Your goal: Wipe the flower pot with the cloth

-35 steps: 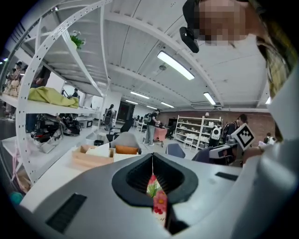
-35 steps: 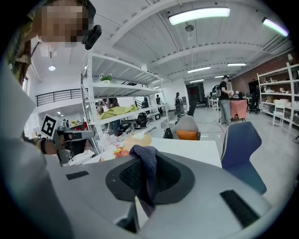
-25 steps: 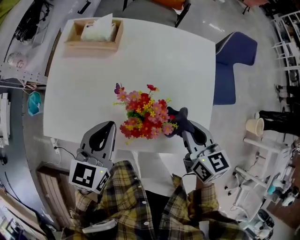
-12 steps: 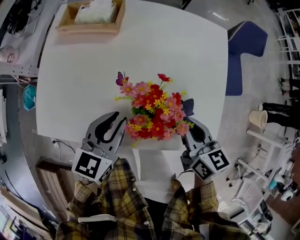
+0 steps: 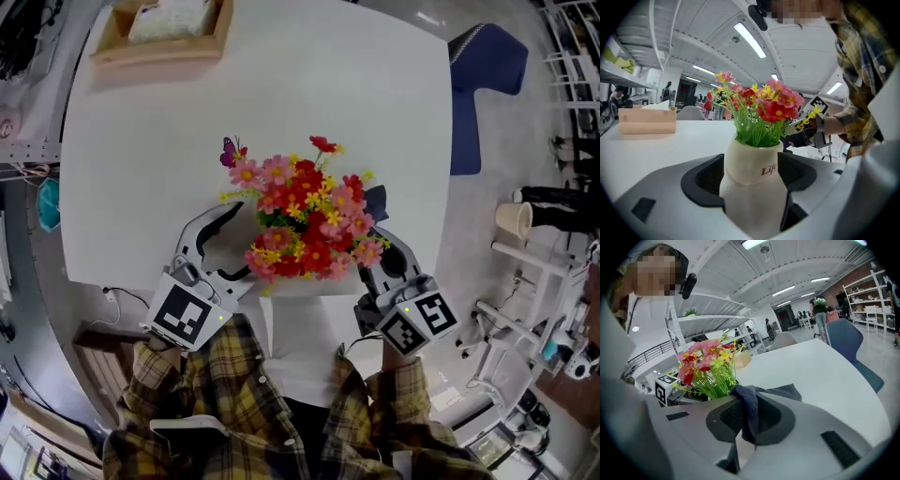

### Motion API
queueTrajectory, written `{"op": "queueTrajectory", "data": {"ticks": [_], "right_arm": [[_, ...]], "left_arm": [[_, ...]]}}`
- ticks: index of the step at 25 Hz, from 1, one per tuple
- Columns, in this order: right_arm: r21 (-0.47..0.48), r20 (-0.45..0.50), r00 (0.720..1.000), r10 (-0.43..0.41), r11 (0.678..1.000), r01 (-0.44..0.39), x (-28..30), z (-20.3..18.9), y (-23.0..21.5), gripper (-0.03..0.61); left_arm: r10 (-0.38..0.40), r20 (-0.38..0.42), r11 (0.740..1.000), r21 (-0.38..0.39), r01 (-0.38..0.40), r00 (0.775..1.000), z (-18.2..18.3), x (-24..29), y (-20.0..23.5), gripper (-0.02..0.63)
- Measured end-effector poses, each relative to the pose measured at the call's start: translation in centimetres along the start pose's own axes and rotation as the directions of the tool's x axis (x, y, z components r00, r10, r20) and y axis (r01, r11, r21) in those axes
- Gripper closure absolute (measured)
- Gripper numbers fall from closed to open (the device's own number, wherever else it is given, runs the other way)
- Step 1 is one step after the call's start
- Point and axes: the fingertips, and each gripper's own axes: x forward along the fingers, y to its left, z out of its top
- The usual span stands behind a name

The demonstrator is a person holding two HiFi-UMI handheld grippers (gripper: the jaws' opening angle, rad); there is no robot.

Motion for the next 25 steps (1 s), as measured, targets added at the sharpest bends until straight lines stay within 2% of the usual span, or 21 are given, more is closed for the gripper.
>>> {"op": "queueTrajectory", "data": {"ticks": [4, 9, 13, 20, 25], "right_arm": [[0.013, 0.009, 1.0, -0.009, 1.0, 0.009, 0.1, -0.1, 0.0, 0.561], [0.057, 0.039, 0.999, 0.015, 0.998, -0.017, 0.7, 0.4, 0.7, 0.562], [0.045, 0.006, 0.999, 0.036, 0.998, -0.036, 1.3, -0.6, 1.3, 0.561], [0.067, -0.021, 0.997, 0.08, 0.995, -0.078, 2.0, -1.5, 2.1, 0.561], [0.002, -0.092, 0.993, 0.075, 0.997, -0.075, 2.3, -1.7, 1.1, 0.561]], "left_arm": [[-0.046, 0.001, 0.997, 0.057, 0.046, 0.999, 0.5, 1.0, -0.1, 0.259], [-0.091, -0.018, 0.989, 0.114, 0.092, 0.996, 0.8, 1.4, -0.3, 0.259], [-0.108, -0.056, 0.98, 0.164, 0.116, 0.993, 0.4, 1.8, -0.6, 0.261], [-0.11, -0.057, 0.977, 0.176, 0.119, 0.992, 0.5, 1.7, -0.5, 0.261], [-0.126, -0.082, 0.971, 0.195, 0.14, 0.989, 0.3, 1.8, -0.2, 0.261]]}}
